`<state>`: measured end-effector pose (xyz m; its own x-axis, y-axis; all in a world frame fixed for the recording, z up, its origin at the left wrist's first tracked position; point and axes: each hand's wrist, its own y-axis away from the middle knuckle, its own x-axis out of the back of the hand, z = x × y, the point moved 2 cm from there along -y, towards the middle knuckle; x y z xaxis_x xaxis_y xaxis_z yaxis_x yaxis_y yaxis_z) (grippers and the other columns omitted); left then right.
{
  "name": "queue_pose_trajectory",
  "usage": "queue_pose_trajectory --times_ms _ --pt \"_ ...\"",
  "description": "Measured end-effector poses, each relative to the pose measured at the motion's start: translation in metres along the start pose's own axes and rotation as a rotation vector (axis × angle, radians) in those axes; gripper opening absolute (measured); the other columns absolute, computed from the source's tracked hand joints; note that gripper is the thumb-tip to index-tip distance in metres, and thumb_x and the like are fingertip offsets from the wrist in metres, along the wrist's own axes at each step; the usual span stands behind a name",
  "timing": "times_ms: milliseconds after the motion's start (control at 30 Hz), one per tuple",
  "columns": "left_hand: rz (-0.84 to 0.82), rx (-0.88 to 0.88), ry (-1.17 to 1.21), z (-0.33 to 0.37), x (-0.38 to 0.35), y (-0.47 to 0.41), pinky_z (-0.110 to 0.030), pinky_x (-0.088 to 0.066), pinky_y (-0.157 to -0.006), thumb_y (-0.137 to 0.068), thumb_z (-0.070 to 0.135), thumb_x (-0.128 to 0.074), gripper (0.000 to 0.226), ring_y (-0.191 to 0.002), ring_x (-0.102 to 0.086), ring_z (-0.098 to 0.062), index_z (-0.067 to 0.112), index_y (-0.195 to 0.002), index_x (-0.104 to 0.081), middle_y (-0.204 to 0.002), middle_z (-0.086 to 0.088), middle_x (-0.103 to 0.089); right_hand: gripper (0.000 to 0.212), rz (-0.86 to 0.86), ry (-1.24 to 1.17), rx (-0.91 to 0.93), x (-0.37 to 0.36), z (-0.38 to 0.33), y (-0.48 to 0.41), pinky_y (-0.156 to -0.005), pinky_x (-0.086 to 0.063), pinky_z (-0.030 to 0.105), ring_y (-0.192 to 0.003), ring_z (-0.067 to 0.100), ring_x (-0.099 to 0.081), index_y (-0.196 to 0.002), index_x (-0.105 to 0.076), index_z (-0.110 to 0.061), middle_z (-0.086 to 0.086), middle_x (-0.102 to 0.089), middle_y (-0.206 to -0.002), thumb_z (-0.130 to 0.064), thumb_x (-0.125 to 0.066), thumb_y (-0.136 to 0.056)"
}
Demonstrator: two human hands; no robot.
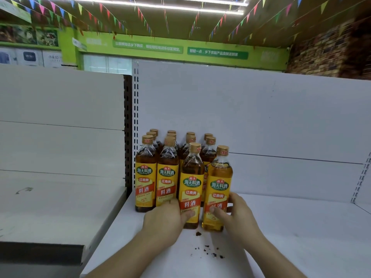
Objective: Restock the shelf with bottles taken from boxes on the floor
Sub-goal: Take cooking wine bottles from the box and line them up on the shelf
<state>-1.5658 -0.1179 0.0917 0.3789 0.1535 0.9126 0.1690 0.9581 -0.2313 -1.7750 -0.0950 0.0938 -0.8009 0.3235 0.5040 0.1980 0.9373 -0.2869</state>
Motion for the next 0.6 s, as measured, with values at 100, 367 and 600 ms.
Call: queue_pose_trajectory --times_ms 100,367,600 --pt "0.009 -0.001 -0.023 0.001 -0.002 -0.005 -0.036 -0.052 -0.083 -0.096 0.073 -0.038 0.055 -0.111 -0.065 -0.016 0.029 -0.126 -0.052 -0.123 0.010 -0.065 0.038 0.000 -0.001 0.003 -0.004 0.001 -0.005 -0.076 -0.049 0.018 -0.098 0.002 -0.059 -0.120 -0.049 -0.043 -0.013 -0.058 -0.122 -0.040 -0.074 -0.092" --pt "0.047 0.002 -0.070 0.002 -0.005 -0.014 -0.034 -0.054 -0.083 -0.097 0.072 -0.037 0.054 -0.108 -0.066 -0.016 0.029 -0.123 -0.055 -0.119 0.009 -0.068 0.029 -0.003 -0.031 0.017 -0.008 -0.002 -0.014 -0.079 -0.053 0.020 -0.096 0.000 -0.062 -0.113 -0.052 -0.043 -0.021 -0.062 -0.112 -0.038 -0.073 -0.094" --pt "0.029 0.014 -0.121 0.002 -0.008 -0.022 -0.033 -0.055 -0.079 -0.098 0.071 -0.035 0.053 -0.100 -0.067 -0.015 0.027 -0.116 -0.059 -0.109 0.008 -0.069 0.026 -0.010 -0.026 0.037 -0.013 -0.004 -0.022 -0.087 -0.057 0.028 -0.100 0.002 -0.063 -0.115 -0.056 -0.042 -0.019 -0.060 -0.114 -0.036 -0.071 -0.095"
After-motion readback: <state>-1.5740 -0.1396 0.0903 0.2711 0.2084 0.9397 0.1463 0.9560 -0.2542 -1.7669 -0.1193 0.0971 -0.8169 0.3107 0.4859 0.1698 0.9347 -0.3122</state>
